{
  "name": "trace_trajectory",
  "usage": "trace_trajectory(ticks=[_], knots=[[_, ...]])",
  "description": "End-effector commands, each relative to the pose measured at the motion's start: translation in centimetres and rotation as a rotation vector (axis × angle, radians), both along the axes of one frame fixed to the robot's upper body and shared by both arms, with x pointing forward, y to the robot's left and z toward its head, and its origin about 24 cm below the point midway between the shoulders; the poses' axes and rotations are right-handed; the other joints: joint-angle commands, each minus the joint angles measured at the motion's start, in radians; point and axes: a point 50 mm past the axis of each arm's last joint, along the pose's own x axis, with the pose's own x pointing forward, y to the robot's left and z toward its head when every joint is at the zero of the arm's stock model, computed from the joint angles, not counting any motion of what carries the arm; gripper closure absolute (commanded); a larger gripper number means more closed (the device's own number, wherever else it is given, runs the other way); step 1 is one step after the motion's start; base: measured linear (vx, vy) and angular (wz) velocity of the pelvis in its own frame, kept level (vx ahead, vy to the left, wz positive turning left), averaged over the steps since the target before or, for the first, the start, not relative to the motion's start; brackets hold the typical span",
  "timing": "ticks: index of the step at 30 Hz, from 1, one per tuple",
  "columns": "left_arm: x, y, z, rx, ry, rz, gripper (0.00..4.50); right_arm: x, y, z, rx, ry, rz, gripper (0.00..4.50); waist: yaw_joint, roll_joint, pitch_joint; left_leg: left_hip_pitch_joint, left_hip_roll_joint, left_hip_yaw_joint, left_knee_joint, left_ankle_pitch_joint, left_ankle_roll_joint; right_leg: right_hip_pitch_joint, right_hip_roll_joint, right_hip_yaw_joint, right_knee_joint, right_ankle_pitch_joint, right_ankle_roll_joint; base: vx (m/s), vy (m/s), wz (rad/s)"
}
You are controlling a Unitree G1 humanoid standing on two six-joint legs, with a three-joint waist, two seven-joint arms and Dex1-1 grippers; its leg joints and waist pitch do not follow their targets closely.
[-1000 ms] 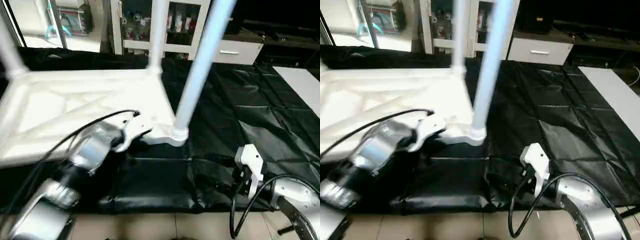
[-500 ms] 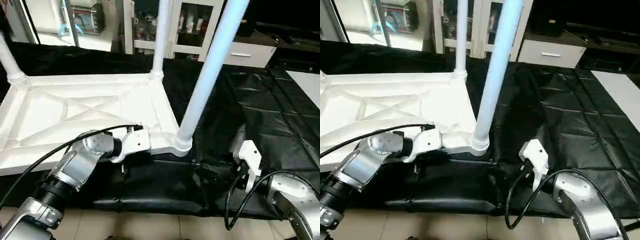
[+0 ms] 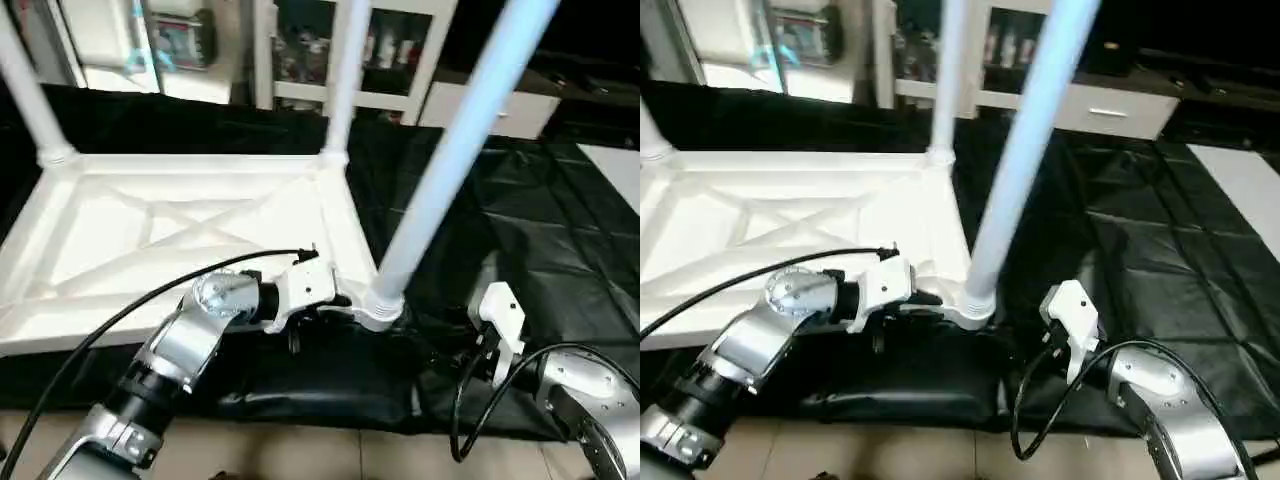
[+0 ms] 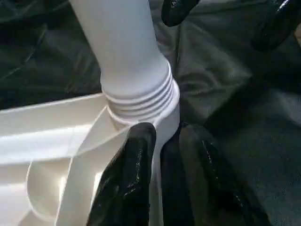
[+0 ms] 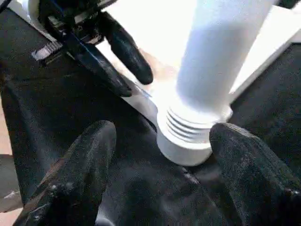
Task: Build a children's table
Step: Rotate leg to tighten
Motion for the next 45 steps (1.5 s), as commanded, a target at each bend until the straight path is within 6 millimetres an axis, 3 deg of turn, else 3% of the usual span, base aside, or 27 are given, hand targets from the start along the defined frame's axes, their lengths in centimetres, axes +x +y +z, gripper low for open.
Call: trace_trajectory(ticks=[1,11,14,27,45], knots=[[0.6,0.2,0.2,0.027,-0.016,-0.012,3.37,0.3,-0.8,0.4,-0.020,-0.018,-0.026,0.98,0.000,-0.003,-0.048,0.005,0.038,-0.023,-0.084,-0.309,0.025,0.037,-0.055,0.034,-0.085,-0.410,-0.116,0.000,0.000,0.00],[0.7,2.0,-0.7,0.159,0.055,-0.036,3.37,0.1,-1.1,0.7,-0.027,-0.021,-0.031,0.98,-0.006,0.005,-0.051,0.011,0.043,-0.022,-0.085,-0.294,0.019,0.037,-0.053,0.036,-0.073,-0.321,-0.158,0.000,0.000,0.00],[0.6,2.3,-0.6,0.148,0.075,-0.026,3.03,0.0,-1.2,0.7,-0.029,-0.020,-0.033,0.98,-0.005,0.003,-0.049,0.012,0.043,-0.022,-0.085,-0.307,0.017,0.038,-0.055,0.036,-0.074,-0.339,-0.165,0.000,0.000,0.00],[0.7,2.0,-1.4,0.129,0.072,-0.003,2.99,0.2,-0.9,0.7,-0.021,-0.020,-0.025,0.98,0.000,-0.004,-0.050,0.010,0.043,-0.021,-0.083,-0.293,0.025,0.037,-0.056,0.036,-0.076,-0.363,-0.149,0.000,0.000,0.00],[-0.2,2.4,-3.1,0.175,0.116,-0.012,4.49,0.8,-0.9,1.1,-0.002,-0.046,-0.056,0.98,0.002,-0.008,-0.050,0.011,0.042,-0.022,-0.084,-0.294,0.020,0.035,-0.056,0.035,-0.078,-0.381,-0.132,0.000,0.000,0.00]])
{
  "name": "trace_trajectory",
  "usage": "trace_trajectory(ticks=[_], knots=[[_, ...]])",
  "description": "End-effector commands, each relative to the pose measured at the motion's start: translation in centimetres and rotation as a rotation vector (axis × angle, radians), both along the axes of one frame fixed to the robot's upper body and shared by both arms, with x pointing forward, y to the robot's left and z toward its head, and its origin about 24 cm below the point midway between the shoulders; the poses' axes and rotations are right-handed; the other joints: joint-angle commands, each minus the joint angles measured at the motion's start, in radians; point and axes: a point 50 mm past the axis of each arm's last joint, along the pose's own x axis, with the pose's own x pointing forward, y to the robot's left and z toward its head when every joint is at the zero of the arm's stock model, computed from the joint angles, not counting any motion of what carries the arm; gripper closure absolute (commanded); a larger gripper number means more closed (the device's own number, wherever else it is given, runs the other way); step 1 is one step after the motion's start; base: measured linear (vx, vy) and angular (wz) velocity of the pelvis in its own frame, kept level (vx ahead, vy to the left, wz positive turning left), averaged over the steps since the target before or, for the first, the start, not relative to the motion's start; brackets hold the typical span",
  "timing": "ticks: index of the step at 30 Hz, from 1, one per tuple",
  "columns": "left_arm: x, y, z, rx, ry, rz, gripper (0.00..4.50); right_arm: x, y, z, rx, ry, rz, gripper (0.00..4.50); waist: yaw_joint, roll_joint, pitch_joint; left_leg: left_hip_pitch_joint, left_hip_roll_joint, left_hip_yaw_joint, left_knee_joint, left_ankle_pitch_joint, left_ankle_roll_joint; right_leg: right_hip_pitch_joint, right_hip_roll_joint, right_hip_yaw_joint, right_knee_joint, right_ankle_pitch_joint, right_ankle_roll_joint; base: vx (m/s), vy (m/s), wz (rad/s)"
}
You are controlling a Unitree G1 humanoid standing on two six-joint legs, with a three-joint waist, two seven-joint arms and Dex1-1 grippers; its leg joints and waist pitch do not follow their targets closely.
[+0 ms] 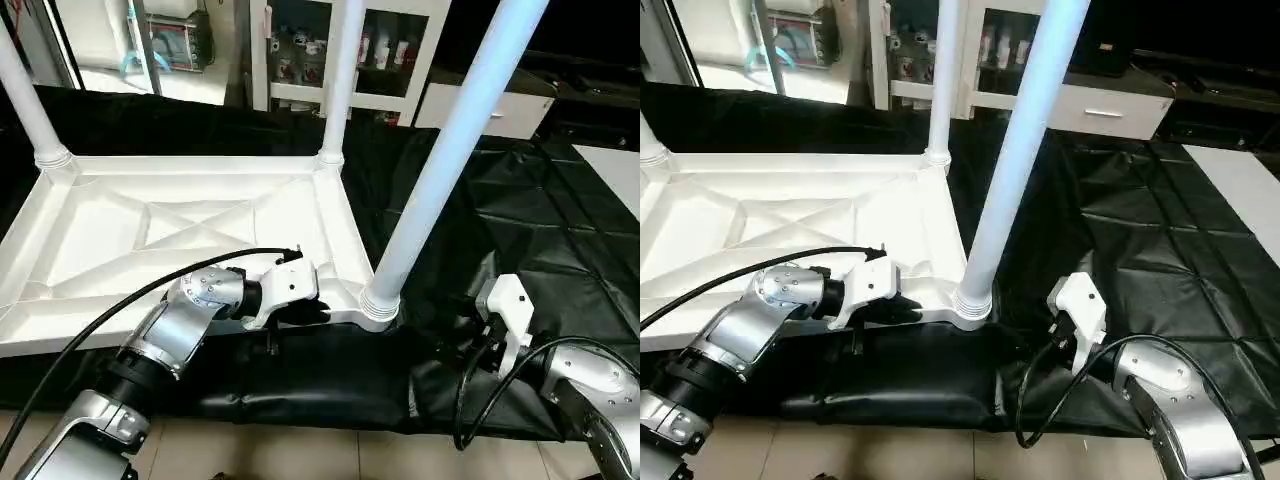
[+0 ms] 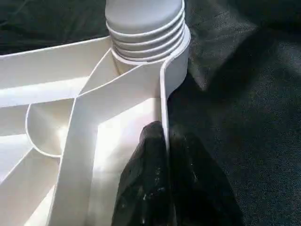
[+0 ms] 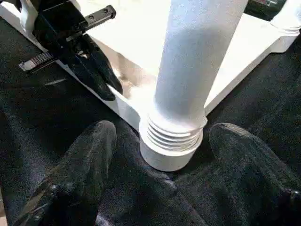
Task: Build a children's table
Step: Rotate leg to tighten
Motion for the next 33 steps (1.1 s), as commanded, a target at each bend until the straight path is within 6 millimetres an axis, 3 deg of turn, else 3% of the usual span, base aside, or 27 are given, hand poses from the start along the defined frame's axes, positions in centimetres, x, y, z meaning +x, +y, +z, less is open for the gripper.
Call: trace_trajectory(ticks=[1,11,17,23,33], knots=[[-1.1,0.3,-2.0,0.080,0.058,-0.032,4.49,0.4,-0.5,0.5,0.003,-0.017,-0.028,0.98,-0.001,-0.005,-0.047,0.010,0.043,-0.022,-0.084,-0.295,0.021,0.033,-0.056,0.035,-0.079,-0.381,-0.133,0.000,0.000,0.00],[-2.4,-0.3,-2.7,0.112,0.069,-0.110,4.49,2.4,-1.3,0.6,-0.010,-0.036,-0.125,0.98,-0.009,-0.008,-0.050,0.012,0.043,-0.022,-0.085,-0.299,0.006,0.033,-0.055,0.034,-0.075,-0.366,-0.143,0.000,0.000,0.00],[-2.5,-1.6,-2.1,0.094,0.050,-0.166,4.49,3.2,-0.7,1.0,0.086,0.007,-0.010,0.98,-0.002,-0.010,-0.052,0.012,0.043,-0.019,-0.083,-0.284,0.018,0.037,-0.054,0.034,-0.070,-0.316,-0.162,0.000,0.000,0.00],[-2.2,-1.9,-1.7,0.105,0.037,-0.186,4.49,3.2,-0.3,0.8,0.048,0.075,0.157,0.98,0.005,-0.016,-0.053,0.015,0.045,-0.016,-0.079,-0.244,0.031,0.036,-0.054,0.034,-0.065,-0.281,-0.177,0.000,0.000,0.00],[-2.5,-2.3,-1.4,0.108,0.039,-0.227,4.49,4.4,-0.5,0.5,-0.018,0.072,0.219,0.98,0.005,-0.020,-0.054,0.013,0.043,-0.016,-0.077,-0.244,0.023,0.038,-0.057,0.032,-0.065,-0.299,-0.182,0.000,0.000,0.00]])
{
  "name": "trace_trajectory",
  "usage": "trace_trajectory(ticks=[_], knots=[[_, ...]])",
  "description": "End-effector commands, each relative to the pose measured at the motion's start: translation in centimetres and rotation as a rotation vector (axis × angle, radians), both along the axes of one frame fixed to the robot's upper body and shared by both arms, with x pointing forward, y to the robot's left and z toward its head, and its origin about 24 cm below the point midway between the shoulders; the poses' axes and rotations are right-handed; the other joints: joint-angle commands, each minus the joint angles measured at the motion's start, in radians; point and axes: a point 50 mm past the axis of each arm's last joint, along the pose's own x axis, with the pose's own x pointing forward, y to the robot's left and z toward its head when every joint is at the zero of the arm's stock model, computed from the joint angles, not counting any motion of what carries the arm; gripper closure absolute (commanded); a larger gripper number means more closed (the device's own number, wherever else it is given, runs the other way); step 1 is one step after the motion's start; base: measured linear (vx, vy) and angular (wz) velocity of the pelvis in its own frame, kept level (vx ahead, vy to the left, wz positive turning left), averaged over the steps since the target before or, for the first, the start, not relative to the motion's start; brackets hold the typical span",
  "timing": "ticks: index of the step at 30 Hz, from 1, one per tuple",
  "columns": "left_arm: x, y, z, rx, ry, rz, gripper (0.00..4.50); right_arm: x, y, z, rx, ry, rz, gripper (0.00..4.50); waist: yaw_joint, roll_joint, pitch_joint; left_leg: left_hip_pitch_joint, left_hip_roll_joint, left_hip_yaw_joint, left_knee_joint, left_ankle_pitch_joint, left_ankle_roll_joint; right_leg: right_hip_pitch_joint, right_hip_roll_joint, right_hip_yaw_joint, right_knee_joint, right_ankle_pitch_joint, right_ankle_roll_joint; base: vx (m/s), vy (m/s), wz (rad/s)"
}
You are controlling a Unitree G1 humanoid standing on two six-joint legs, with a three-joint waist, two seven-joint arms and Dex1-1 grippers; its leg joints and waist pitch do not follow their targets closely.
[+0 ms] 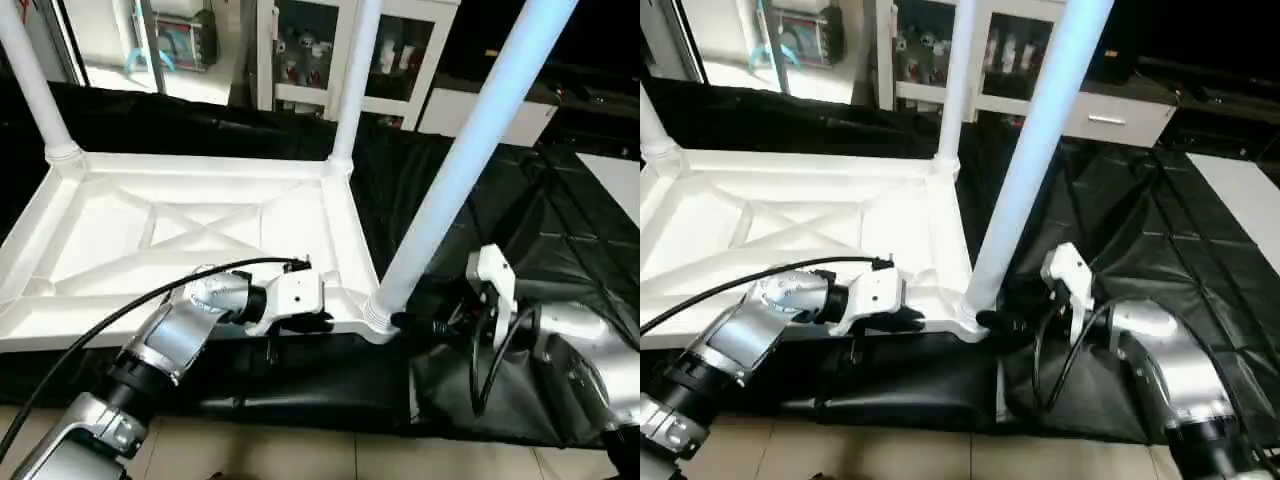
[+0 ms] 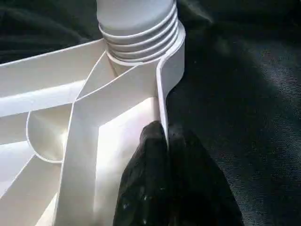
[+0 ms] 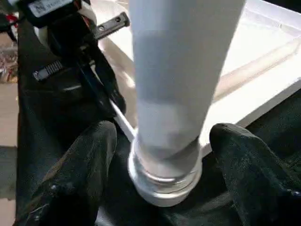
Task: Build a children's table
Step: Rotate leg to tighten
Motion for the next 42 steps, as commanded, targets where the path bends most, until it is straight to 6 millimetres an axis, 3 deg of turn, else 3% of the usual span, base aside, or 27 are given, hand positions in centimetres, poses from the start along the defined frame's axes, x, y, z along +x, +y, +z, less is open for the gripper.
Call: trace_trajectory(ticks=[1,4,19,29,31,33,37,39,41,42], knots=[[-1.5,-1.2,-1.4,0.068,0.064,-0.123,4.49,0.4,-0.4,0.1,-0.033,-0.007,0.018,0.98,-0.002,-0.002,-0.049,0.016,0.044,-0.017,-0.076,-0.236,0.024,0.037,-0.056,0.034,-0.064,-0.290,-0.183,0.000,0.000,0.00],[-1.5,-1.3,-1.3,0.068,0.064,-0.127,4.49,0.6,-0.4,0.0,-0.034,-0.003,0.028,0.98,0.001,0.000,-0.049,0.016,0.045,-0.015,-0.076,-0.224,0.029,0.038,-0.054,0.033,-0.062,-0.261,-0.190,0.000,0.000,0.00],[-1.5,-1.3,-1.2,0.076,0.061,-0.139,4.50,0.7,-0.1,-0.8,-0.058,0.066,0.160,2.44,0.014,0.000,-0.050,0.017,0.045,-0.015,-0.076,-0.224,0.027,0.040,-0.055,0.032,-0.059,-0.252,-0.202,0.000,0.000,0.00],[-1.3,-1.0,-1.1,0.084,0.063,-0.131,4.50,0.7,-0.2,-1.1,-0.067,0.080,0.175,2.55,0.016,0.000,-0.051,0.017,0.045,-0.014,-0.075,-0.210,0.032,0.042,-0.055,0.032,-0.057,-0.230,-0.208,0.000,0.000,0.00],[-1.1,-1.1,-0.9,0.056,0.068,-0.101,4.50,1.1,-0.4,-1.8,-0.102,0.079,0.094,2.55,0.015,0.000,-0.051,0.016,0.045,-0.014,-0.075,-0.213,0.029,0.041,-0.055,0.032,-0.057,-0.236,-0.208,0.000,0.000,0.00],[-0.4,-1.5,-0.5,0.010,0.065,-0.022,4.50,2.2,-0.9,-2.9,-0.131,0.073,-0.106,2.55,0.011,0.004,-0.048,0.016,0.043,-0.015,-0.079,-0.239,0.016,0.038,-0.055,0.031,-0.062,-0.275,-0.202,0.000,0.000,0.00],[1.4,-2.4,0.1,-0.088,0.053,0.161,4.50,3.2,-0.8,-3.9,-0.101,0.129,-0.354,2.57,-0.013,0.002,-0.047,0.022,0.037,-0.025,-0.081,-0.352,-0.041,0.031,-0.054,0.025,-0.079,-0.434,-0.152,0.000,0.000,0.00],[2.2,-3.1,0.6,-0.115,0.049,0.217,4.50,3.7,-0.1,-4.1,-0.067,0.146,-0.480,2.57,-0.022,0.003,-0.045,0.014,0.038,-0.030,-0.085,-0.366,-0.039,0.034,-0.055,0.025,-0.084,-0.462,-0.132,0.000,0.000,0.00],[2.8,-3.6,0.9,-0.119,0.036,0.263,4.50,4.1,0.5,-4.3,-0.047,0.155,-0.573,2.57,-0.029,0.002,-0.048,0.015,0.036,-0.031,-0.084,-0.369,-0.041,0.030,-0.056,0.023,-0.087,-0.469,-0.123,0.000,0.000,0.00],[3.2,-3.8,1.0,-0.119,0.026,0.286,4.50,4.3,0.8,-4.4,-0.039,0.160,-0.618,2.57,-0.037,0.002,-0.051,0.008,0.034,-0.034,-0.084,-0.353,-0.041,0.035,-0.056,0.023,-0.085,-0.454,-0.120,0.000,0.000,0.00]])
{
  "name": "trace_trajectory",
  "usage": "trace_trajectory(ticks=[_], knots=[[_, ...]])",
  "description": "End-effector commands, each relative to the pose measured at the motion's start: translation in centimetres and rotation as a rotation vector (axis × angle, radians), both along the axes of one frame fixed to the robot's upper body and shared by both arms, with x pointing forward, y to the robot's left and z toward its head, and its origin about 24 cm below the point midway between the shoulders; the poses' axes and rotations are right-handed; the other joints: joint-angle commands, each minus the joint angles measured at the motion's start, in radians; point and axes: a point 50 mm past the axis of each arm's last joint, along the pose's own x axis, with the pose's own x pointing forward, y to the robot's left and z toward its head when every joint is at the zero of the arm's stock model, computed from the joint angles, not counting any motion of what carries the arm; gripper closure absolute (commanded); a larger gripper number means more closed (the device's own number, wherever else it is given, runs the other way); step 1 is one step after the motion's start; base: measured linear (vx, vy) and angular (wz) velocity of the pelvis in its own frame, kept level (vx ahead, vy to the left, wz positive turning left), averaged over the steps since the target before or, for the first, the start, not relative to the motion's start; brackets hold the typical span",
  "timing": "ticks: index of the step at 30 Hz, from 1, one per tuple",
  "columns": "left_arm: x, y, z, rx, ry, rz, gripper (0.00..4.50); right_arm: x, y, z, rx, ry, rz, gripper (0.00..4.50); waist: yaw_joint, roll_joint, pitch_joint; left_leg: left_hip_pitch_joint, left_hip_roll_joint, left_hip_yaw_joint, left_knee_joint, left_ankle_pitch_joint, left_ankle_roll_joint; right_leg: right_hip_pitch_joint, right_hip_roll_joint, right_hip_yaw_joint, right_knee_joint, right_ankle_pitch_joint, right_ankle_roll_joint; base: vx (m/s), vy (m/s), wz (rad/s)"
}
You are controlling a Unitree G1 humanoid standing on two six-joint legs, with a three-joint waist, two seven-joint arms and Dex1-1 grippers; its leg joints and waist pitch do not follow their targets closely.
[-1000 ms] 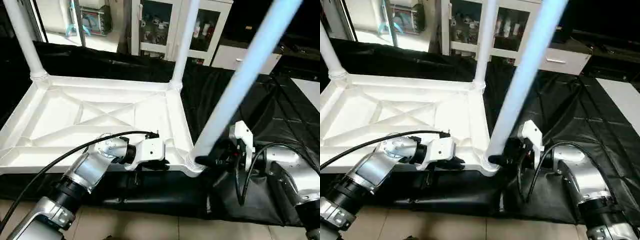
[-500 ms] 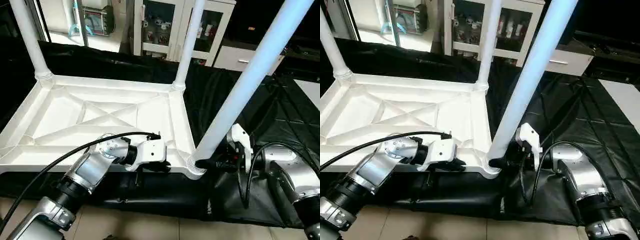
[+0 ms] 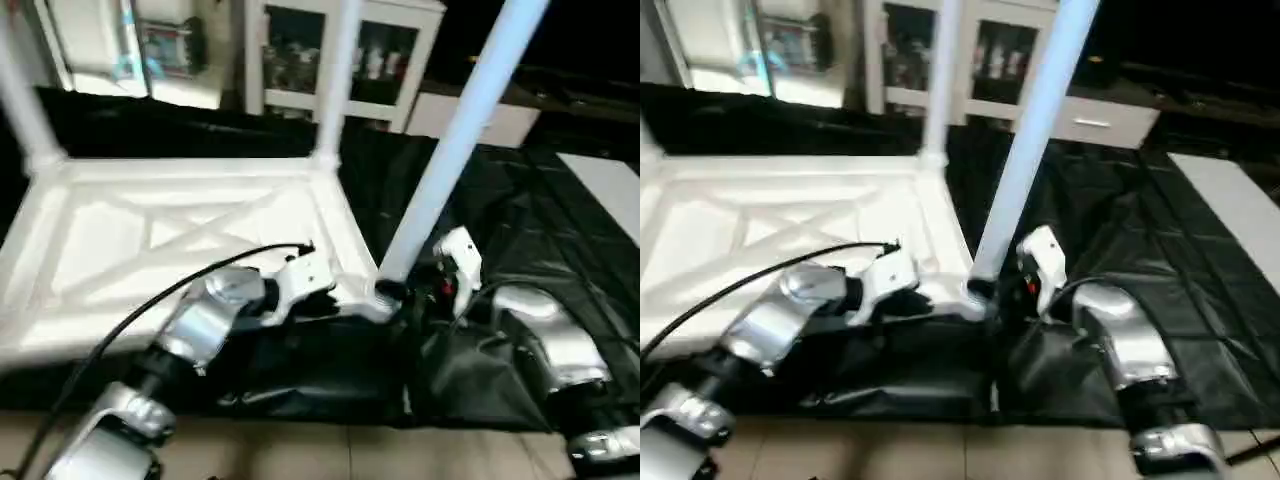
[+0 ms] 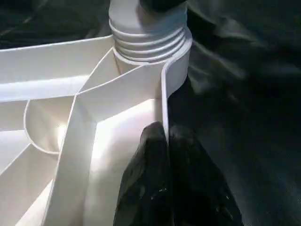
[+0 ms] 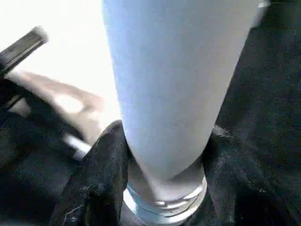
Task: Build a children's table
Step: Rotate leg to tighten
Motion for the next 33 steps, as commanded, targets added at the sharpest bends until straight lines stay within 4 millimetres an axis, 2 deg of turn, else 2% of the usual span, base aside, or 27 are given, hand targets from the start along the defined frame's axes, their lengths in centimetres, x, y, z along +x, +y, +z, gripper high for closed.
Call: trace_trajectory(ticks=[1,2,3,4,5,6,7,9,11,12,14,16,17,18,19,20,21,23,25,26,29,31,32,33], knots=[[0.9,-1.9,1.7,-0.047,-0.057,0.008,4.50,0.3,-1.7,-1.9,-0.086,0.100,-0.261,2.57,0.000,0.009,-0.049,0.007,0.036,-0.032,-0.090,-0.347,-0.039,0.034,-0.055,0.026,-0.085,-0.444,-0.123,0.000,0.000,0.00],[1.6,-2.4,1.9,-0.035,-0.080,0.072,4.50,0.6,-1.0,-2.2,-0.103,0.096,-0.338,2.57,-0.003,0.014,-0.047,0.010,0.034,-0.027,-0.088,-0.335,-0.041,0.025,-0.050,0.029,-0.086,-0.420,-0.126,0.000,0.000,0.00],[2.0,-2.6,1.9,-0.027,-0.092,0.110,4.50,0.7,-0.6,-2.3,-0.116,0.093,-0.380,2.57,-0.003,0.018,-0.048,0.012,0.033,-0.028,-0.088,-0.336,-0.046,0.024,-0.050,0.028,-0.084,-0.414,-0.130,0.000,0.000,0.00],[2.3,-2.9,2.0,-0.016,-0.105,0.140,4.50,0.9,-0.1,-2.4,-0.124,0.084,-0.414,2.57,-0.003,0.013,-0.050,0.012,0.032,-0.029,-0.087,-0.329,-0.049,0.029,-0.051,0.026,-0.084,-0.408,-0.131,0.000,0.000,0.00],[2.7,-3.2,2.1,0.000,-0.123,0.183,4.50,1.2,0.6,-2.4,-0.135,0.070,-0.464,2.57,-0.001,0.017,-0.052,0.012,0.033,-0.029,-0.087,-0.321,-0.049,0.030,-0.052,0.027,-0.081,-0.392,-0.135,0.000,0.000,0.00],[2.9,-3.6,2.2,0.002,-0.139,0.208,4.50,1.4,1.4,-2.4,-0.129,0.066,-0.518,2.57,-0.002,0.018,-0.051,0.013,0.033,-0.025,-0.087,-0.310,-0.048,0.025,-0.051,0.029,-0.082,-0.359,-0.141,0.000,0.000,0.00],[3.1,-4.0,2.2,0.002,-0.148,0.227,4.50,1.5,2.1,-2.3,-0.124,0.067,-0.560,2.57,-0.004,0.024,-0.052,0.012,0.032,-0.025,-0.088,-0.304,-0.050,0.028,-0.047,0.030,-0.078,-0.325,-0.148,0.000,0.000,0.00],[3.1,-4.4,2.3,0.003,-0.154,0.227,4.50,1.7,3.5,-2.0,-0.112,0.058,-0.531,2.57,-0.002,0.023,-0.056,0.010,0.031,-0.024,-0.086,-0.267,-0.042,0.035,-0.046,0.030,-0.068,-0.244,-0.165,0.000,0.000,0.00],[3.2,-4.5,2.5,0.005,-0.170,0.217,4.50,2.1,3.9,-1.4,-0.092,0.047,-0.545,2.57,0.003,0.026,-0.059,0.013,0.030,-0.017,-0.081,-0.197,-0.012,0.042,-0.044,0.031,-0.056,-0.113,-0.194,0.056,-0.001,0.03],[3.2,-4.5,2.5,0.005,-0.170,0.217,4.50,2.1,3.9,-1.4,-0.092,0.047,-0.545,2.57,0.002,0.028,-0.059,0.011,0.030,-0.017,-0.081,-0.176,-0.003,0.045,-0.044,0.032,-0.052,-0.082,-0.202,0.057,-0.005,0.02],[3.2,-4.1,2.5,0.011,-0.192,0.200,4.50,2.4,3.7,-0.8,-0.082,0.008,-0.510,2.58,0.006,0.024,-0.062,0.007,0.028,-0.014,-0.077,-0.107,0.036,0.054,-0.045,0.032,-0.043,0.003,-0.229,0.000,0.000,0.00],[3.2,-3.9,2.5,0.010,-0.198,0.185,4.50,2.4,3.7,-0.6,-0.069,-0.001,-0.489,2.58,0.007,0.024,-0.059,0.009,0.030,-0.011,-0.075,-0.100,0.055,0.054,-0.047,0.032,-0.044,0.001,-0.243,0.000,0.000,0.00],[3.2,-3.6,2.4,0.015,-0.206,0.179,4.50,2.3,3.6,-0.3,-0.005,0.004,-0.464,2.58,0.009,0.020,-0.057,0.008,0.031,-0.010,-0.076,-0.114,0.063,0.055,-0.049,0.033,-0.046,-0.032,-0.245,0.000,0.000,0.00],[3.2,-3.6,2.4,0.015,-0.207,0.177,4.50,2.2,3.6,-0.3,0.001,0.004,-0.460,2.58,0.011,0.022,-0.056,0.010,0.032,-0.011,-0.076,-0.121,0.064,0.054,-0.051,0.033,-0.048,-0.051,-0.245,0.000,0.000,0.00],[2.9,-3.3,2.2,0.019,-0.213,0.154,4.50,1.9,3.5,0.3,0.080,-0.005,-0.403,2.58,0.013,0.022,-0.053,0.011,0.034,-0.011,-0.078,-0.141,0.063,0.052,-0.051,0.033,-0.053,-0.088,-0.240,0.000,0.000,0.00],[2.8,-3.2,2.1,0.021,-0.217,0.139,4.50,1.7,3.3,0.5,0.101,-0.013,-0.378,2.23,0.014,0.022,-0.052,0.011,0.035,-0.011,-0.079,-0.150,0.063,0.052,-0.051,0.033,-0.055,-0.104,-0.236,0.000,0.000,0.00],[2.7,-3.1,2.1,0.021,-0.223,0.124,4.50,1.6,3.2,0.6,0.101,-0.018,-0.371,2.23,0.016,0.022,-0.051,0.010,0.037,-0.013,-0.080,-0.159,0.059,0.052,-0.051,0.034,-0.057,-0.120,-0.230,0.000,0.000,0.00],[2.2,-2.7,1.6,0.032,-0.195,0.076,4.50,1.2,2.6,0.6,0.081,-0.034,-0.334,1.88,0.015,0.023,-0.048,0.011,0.039,-0.013,-0.084,-0.184,0.043,0.049,-0.051,0.033,-0.060,-0.159,-0.222,0.000,0.000,0.00],[0.9,-2.1,0.5,0.064,-0.166,-0.055,4.50,0.8,1.5,0.7,0.076,-0.045,-0.298,1.80,0.016,0.023,-0.046,0.013,0.041,-0.015,-0.086,-0.215,0.033,0.046,-0.053,0.034,-0.064,-0.206,-0.209,0.000,0.000,0.00],[0.9,-2.1,0.5,0.065,-0.166,-0.058,4.50,0.8,1.5,0.7,0.076,-0.045,-0.297,1.70,0.013,0.024,-0.046,0.011,0.041,-0.016,-0.088,-0.232,0.024,0.045,-0.053,0.034,-0.066,-0.229,-0.203,0.000,0.000,0.00],[-0.7,-0.9,-0.7,0.094,-0.089,-0.144,4.50,0.2,-0.2,1.2,0.060,-0.053,-0.227,1.42,0.012,0.026,-0.043,0.014,0.042,-0.017,-0.090,-0.254,0.008,0.042,-0.051,0.034,-0.068,-0.249,-0.198,0.000,0.000,0.00],[-1.5,-0.4,-0.9,0.087,-0.083,-0.214,4.50,-0.4,-1.4,1.9,0.058,-0.059,-0.151,1.35,0.017,0.029,-0.043,0.018,0.045,-0.016,-0.091,-0.251,0.013,0.041,-0.049,0.035,-0.065,-0.224,-0.202,0.000,0.000,0.00],[-1.8,-0.1,-1.0,0.084,-0.078,-0.235,4.50,-1.0,-1.9,2.3,0.050,-0.065,-0.066,1.14,0.021,0.029,-0.043,0.017,0.045,-0.014,-0.090,-0.248,0.017,0.042,-0.049,0.035,-0.064,-0.210,-0.203,0.000,0.000,0.00],[-1.9,0.2,-0.9,0.082,-0.072,-0.246,4.50,-1.5,-2.1,2.4,0.037,-0.066,0.000,1.14,0.026,0.027,-0.044,0.017,0.046,-0.014,-0.089,-0.244,0.019,0.043,-0.051,0.036,-0.062,-0.203,-0.203,0.000,0.000,0.00]])
